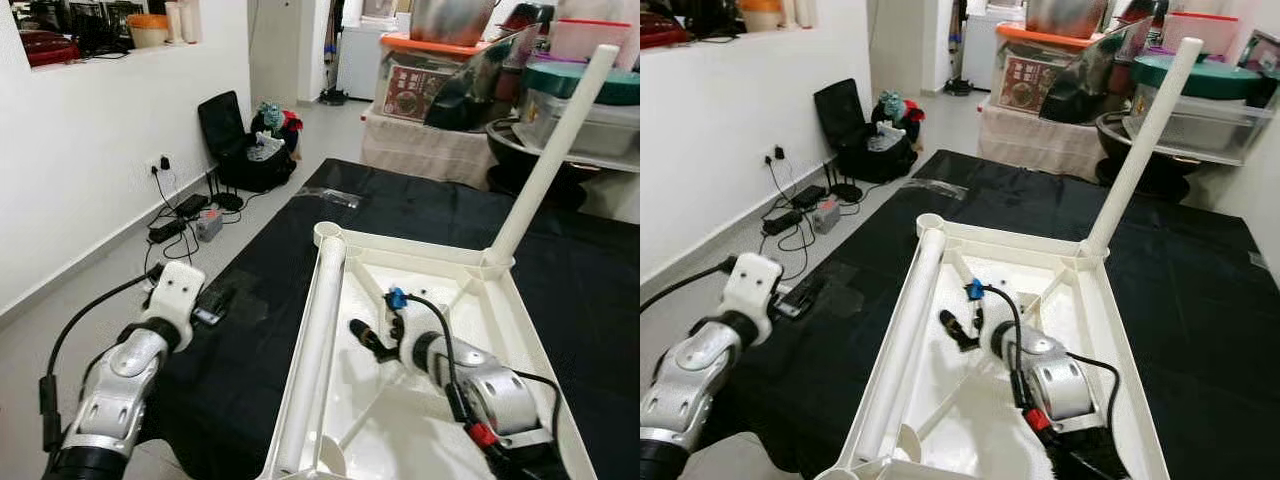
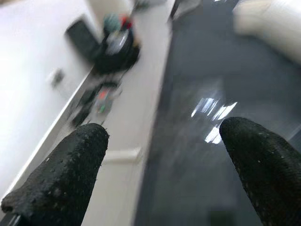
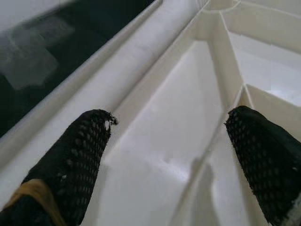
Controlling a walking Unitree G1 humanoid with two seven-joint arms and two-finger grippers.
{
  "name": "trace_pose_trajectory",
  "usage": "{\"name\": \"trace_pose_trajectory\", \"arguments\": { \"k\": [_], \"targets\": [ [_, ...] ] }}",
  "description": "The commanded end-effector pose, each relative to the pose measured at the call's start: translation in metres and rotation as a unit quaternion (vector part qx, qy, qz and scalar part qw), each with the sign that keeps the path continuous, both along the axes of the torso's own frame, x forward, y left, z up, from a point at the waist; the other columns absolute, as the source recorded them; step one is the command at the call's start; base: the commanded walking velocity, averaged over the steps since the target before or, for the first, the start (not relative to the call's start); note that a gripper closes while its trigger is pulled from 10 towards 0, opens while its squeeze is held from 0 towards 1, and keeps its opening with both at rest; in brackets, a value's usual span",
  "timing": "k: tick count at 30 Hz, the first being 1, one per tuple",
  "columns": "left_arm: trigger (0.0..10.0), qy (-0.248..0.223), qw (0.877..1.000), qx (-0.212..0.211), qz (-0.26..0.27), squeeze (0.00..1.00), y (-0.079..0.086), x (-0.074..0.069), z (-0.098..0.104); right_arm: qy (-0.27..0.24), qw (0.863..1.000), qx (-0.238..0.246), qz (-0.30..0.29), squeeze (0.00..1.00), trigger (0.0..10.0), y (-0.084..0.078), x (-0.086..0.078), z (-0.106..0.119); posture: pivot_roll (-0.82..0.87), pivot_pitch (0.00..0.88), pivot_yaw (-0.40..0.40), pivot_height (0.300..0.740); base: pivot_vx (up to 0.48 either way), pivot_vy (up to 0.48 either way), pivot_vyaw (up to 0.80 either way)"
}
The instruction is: Building children table
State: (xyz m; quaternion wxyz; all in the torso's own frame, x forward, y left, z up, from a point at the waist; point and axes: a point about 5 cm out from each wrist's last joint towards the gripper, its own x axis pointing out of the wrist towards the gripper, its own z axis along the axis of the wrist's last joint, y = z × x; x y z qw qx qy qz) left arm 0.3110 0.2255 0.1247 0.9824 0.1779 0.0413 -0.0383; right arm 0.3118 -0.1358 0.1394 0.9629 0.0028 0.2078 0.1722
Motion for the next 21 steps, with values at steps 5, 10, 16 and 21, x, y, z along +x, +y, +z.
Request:
{"name": "trace_pose_trajectory", "arguments": {
  "k": [5,10,16,21],
  "targets": [
    [10.0,0.064,0.998,0.013,0.028,0.00,0.020,-0.015,-0.028,-0.055,0.996,0.065,0.010,0.81,10.0,0.002,0.007,0.036,0.09,0.000,-0.118,0.740,0.000,0.000,0.00],
    [10.0,0.044,0.998,-0.009,-0.034,0.00,0.000,-0.015,-0.024,-0.104,0.993,0.033,0.054,0.81,10.0,0.006,0.004,0.048,0.09,0.000,-0.118,0.740,0.000,0.000,0.00],
    [10.0,-0.004,0.997,-0.027,-0.070,0.00,-0.014,-0.011,-0.010,-0.139,0.989,0.023,0.054,0.81,10.0,0.006,-0.002,0.055,0.09,0.000,-0.111,0.740,0.000,0.000,0.00],
    [10.0,-0.021,0.996,-0.032,-0.080,0.00,-0.018,-0.009,-0.004,-0.147,0.988,0.020,0.041,0.82,10.0,0.004,-0.003,0.055,0.08,0.000,-0.108,0.740,0.000,0.000,0.00]
  ]
}}
